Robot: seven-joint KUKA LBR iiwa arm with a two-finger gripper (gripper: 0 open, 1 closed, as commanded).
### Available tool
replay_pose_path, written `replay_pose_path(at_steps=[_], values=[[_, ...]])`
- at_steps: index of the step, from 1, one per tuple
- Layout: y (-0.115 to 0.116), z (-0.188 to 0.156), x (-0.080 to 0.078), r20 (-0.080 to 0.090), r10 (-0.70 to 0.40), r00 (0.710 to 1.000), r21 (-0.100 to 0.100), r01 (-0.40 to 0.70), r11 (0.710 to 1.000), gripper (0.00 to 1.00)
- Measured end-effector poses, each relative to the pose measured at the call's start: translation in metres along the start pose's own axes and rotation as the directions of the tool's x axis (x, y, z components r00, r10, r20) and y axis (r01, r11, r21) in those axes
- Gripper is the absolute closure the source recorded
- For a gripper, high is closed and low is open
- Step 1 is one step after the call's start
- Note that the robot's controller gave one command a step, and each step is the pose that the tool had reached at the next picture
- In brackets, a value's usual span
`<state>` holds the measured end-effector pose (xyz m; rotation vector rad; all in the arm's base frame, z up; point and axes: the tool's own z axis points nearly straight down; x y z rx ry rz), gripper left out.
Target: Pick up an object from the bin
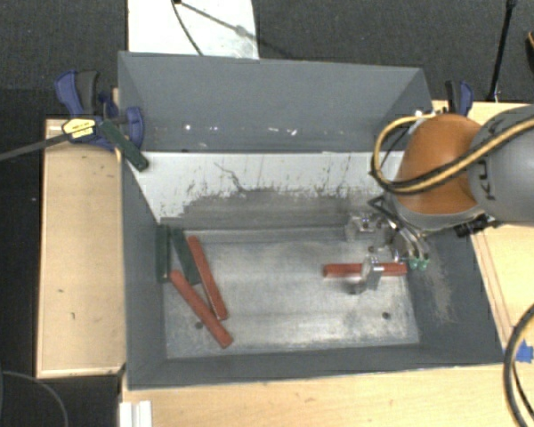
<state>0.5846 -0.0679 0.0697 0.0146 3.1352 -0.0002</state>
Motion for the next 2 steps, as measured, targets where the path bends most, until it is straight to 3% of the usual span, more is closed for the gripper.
replay_pose_path(at_steps=[1,2], values=[[0.000,-0.001,0.002,-0.003,0.003,1.000,-0.001,-0.003,1.000,1.00],[-0.021,-0.144,0.011,0.005,0.005,1.000,0.002,-0.005,1.000,1.00]])
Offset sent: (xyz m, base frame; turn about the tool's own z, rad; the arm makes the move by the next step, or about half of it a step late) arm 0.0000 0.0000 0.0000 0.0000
